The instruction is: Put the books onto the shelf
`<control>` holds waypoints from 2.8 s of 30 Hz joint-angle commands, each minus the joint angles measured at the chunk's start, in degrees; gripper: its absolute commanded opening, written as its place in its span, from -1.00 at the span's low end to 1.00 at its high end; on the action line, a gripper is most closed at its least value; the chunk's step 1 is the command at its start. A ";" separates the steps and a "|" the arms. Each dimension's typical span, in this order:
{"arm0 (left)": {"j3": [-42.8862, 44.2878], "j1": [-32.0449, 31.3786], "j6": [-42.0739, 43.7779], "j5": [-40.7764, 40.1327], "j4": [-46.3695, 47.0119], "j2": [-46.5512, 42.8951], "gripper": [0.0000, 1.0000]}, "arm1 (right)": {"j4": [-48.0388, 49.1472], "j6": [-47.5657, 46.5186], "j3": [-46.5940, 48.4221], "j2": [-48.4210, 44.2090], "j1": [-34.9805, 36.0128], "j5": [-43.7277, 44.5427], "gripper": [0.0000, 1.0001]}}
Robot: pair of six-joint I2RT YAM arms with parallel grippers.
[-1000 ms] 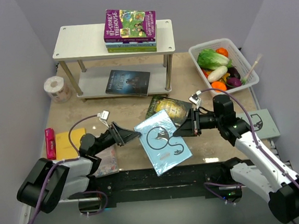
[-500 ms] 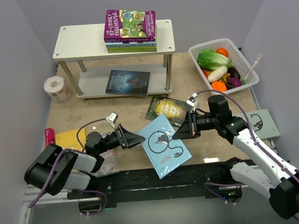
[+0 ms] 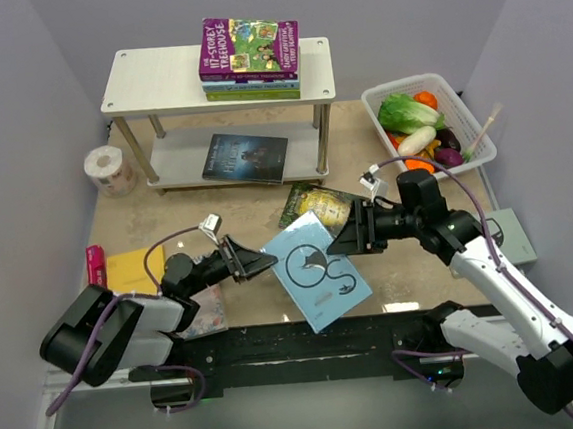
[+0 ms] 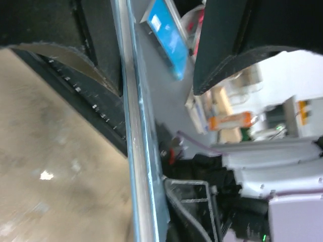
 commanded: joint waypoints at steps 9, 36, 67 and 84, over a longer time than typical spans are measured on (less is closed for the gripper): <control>11.23 5.32 16.77 -34.30 -34.41 -33.17 -1.00 | -13.90 -7.38 11.37 -7.94 0.36 36.27 0.27; 22.05 0.68 29.18 -45.37 -84.69 -9.35 -0.43 | 38.56 9.93 -20.80 8.21 5.70 23.17 0.33; 10.97 0.06 25.56 -40.54 -65.09 -12.09 -0.44 | 51.23 10.29 -8.32 43.46 15.03 38.12 0.35; 8.94 -1.70 27.14 -38.96 -64.28 -8.00 -0.55 | 64.08 13.10 -11.39 42.54 21.54 28.12 -1.00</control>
